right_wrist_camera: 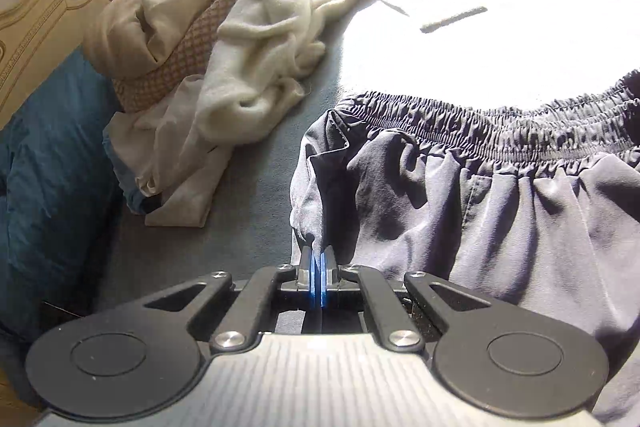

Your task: Fold clothes

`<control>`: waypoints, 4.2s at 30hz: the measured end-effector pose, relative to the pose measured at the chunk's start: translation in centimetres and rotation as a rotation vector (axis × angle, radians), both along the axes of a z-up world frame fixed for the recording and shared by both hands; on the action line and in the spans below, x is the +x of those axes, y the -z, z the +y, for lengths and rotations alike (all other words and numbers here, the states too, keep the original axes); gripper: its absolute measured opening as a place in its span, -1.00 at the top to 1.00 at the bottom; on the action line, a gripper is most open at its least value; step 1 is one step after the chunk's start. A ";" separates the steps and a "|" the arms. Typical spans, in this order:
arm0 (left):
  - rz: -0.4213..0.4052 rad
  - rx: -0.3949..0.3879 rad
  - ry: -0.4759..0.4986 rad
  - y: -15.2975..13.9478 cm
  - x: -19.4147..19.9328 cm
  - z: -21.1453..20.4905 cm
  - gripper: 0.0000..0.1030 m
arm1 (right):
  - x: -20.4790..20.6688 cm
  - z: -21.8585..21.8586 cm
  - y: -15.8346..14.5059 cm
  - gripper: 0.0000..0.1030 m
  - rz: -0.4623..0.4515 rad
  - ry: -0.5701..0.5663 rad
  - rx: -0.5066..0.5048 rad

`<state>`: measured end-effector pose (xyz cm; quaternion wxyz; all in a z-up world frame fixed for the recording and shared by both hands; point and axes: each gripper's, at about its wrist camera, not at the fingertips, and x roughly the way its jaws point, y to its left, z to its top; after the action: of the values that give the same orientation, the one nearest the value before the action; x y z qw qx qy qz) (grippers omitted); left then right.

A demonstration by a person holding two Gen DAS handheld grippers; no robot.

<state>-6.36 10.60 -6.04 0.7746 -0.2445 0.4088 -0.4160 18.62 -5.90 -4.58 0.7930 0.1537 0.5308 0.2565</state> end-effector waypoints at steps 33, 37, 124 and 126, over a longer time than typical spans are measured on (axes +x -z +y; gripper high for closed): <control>0.187 0.153 0.457 7.2 2.3 -20.6 1.00 | -0.2 -26.5 1.0 0.32 -0.009 0.184 0.148; 0.196 0.165 0.462 7.9 1.5 -20.0 1.00 | 2.2 -25.3 1.4 0.27 -0.017 0.188 0.160; 0.206 0.028 0.320 4.6 6.8 -15.0 0.02 | -16.1 -30.7 4.2 0.34 -0.119 0.363 -0.029; 0.190 0.037 0.263 3.6 7.4 -12.9 0.02 | -15.6 -30.4 4.4 0.35 -0.132 0.371 -0.045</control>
<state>1.04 -2.26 -9.65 0.6759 -0.2127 0.5163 -0.4810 3.03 -36.30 -8.99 0.8630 0.2141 0.4457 0.1036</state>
